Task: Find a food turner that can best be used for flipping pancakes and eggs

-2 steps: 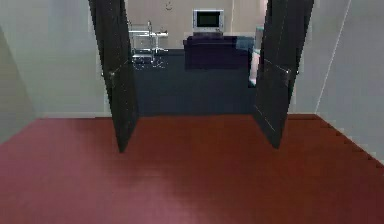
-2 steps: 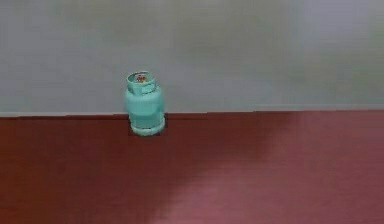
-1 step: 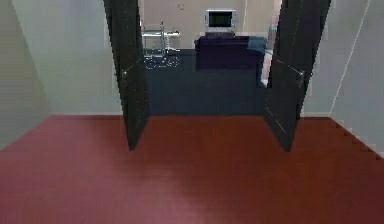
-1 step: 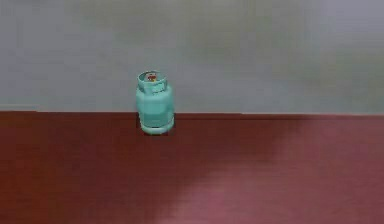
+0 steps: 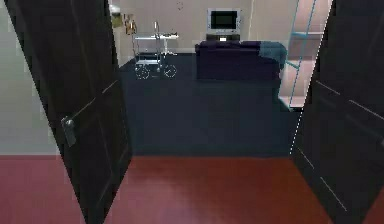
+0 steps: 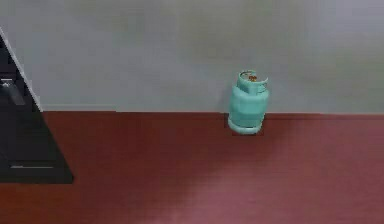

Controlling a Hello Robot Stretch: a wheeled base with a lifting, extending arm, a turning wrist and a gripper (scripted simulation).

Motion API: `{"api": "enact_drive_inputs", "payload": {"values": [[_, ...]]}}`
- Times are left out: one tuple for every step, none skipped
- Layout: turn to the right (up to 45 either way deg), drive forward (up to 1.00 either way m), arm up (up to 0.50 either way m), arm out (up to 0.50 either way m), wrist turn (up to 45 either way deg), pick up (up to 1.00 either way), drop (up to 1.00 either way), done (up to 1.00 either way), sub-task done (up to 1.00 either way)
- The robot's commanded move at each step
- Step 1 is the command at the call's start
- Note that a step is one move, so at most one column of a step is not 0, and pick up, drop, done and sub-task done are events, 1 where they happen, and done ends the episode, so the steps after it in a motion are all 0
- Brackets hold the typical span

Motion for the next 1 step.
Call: {"api": "enact_drive_inputs", "payload": {"values": [[0.0, 1.00, 0.00, 0.00, 0.0, 0.00, 0.00, 0.00, 0.00]]}}
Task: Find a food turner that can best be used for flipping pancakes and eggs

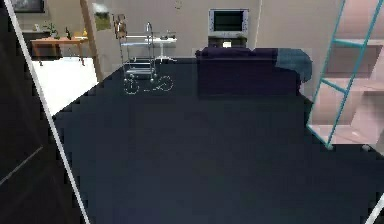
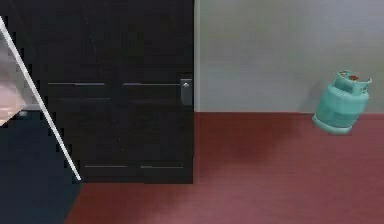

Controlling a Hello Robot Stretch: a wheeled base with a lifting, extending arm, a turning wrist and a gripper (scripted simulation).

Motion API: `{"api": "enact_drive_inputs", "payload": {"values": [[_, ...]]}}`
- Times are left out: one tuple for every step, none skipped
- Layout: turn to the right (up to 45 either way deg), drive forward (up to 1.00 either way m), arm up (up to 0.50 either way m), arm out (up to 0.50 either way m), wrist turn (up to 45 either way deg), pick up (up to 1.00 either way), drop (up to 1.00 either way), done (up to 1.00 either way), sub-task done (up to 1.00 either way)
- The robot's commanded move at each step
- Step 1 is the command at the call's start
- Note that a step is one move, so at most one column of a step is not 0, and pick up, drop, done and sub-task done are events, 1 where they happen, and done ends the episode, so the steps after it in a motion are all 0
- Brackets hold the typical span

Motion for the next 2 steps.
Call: {"api": "enact_drive_inputs", "payload": {"values": [[0.0, 1.00, 0.00, 0.00, 0.0, 0.00, 0.00, 0.00, 0.00], [0.0, 0.05, 0.00, 0.00, 0.0, 0.00, 0.00, 0.00, 0.00]]}}
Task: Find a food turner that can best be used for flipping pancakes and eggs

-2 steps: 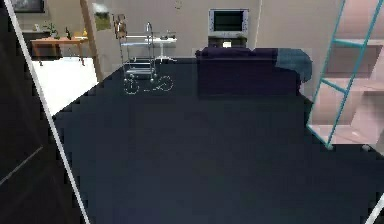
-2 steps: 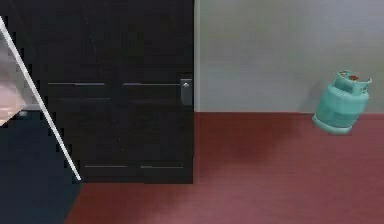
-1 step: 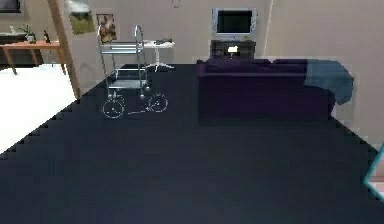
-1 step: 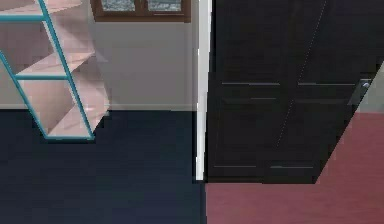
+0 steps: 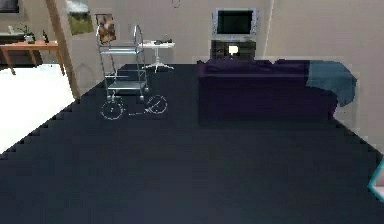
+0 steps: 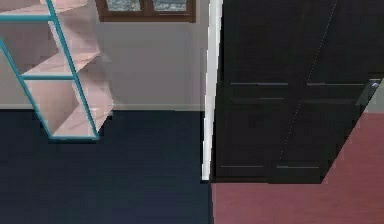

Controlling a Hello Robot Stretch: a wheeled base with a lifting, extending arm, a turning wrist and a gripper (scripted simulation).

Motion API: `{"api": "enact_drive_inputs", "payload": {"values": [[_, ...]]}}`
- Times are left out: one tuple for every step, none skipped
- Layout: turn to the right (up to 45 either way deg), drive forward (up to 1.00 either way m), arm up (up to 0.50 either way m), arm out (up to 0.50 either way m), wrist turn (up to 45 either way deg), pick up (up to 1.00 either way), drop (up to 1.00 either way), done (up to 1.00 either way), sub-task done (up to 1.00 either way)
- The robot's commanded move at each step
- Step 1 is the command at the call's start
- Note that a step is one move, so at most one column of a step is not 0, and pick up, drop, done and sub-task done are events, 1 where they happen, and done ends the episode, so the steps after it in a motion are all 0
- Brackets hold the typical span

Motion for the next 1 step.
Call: {"api": "enact_drive_inputs", "payload": {"values": [[-39.0, 0.00, 0.00, 0.00, 0.0, 0.00, 0.00, 0.00, 0.00]]}}
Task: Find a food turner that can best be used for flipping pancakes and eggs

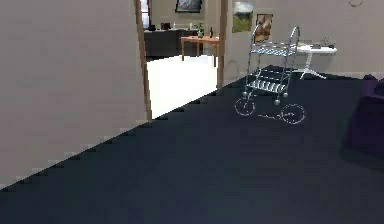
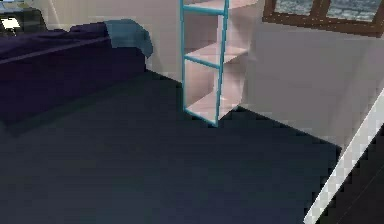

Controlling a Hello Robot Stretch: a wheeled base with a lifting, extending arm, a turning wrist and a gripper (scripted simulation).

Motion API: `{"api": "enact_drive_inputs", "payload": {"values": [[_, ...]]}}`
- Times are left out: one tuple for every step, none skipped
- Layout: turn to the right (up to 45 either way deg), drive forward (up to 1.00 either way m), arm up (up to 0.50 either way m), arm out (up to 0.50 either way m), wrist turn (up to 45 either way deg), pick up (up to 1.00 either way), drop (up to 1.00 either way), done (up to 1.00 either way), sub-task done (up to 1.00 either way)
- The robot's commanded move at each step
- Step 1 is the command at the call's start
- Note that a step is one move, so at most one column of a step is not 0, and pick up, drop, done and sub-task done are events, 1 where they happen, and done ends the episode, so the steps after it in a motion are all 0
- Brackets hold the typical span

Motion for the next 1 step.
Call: {"api": "enact_drive_inputs", "payload": {"values": [[0.0, 1.00, 0.00, 0.00, 0.0, 0.00, 0.00, 0.00, 0.00]]}}
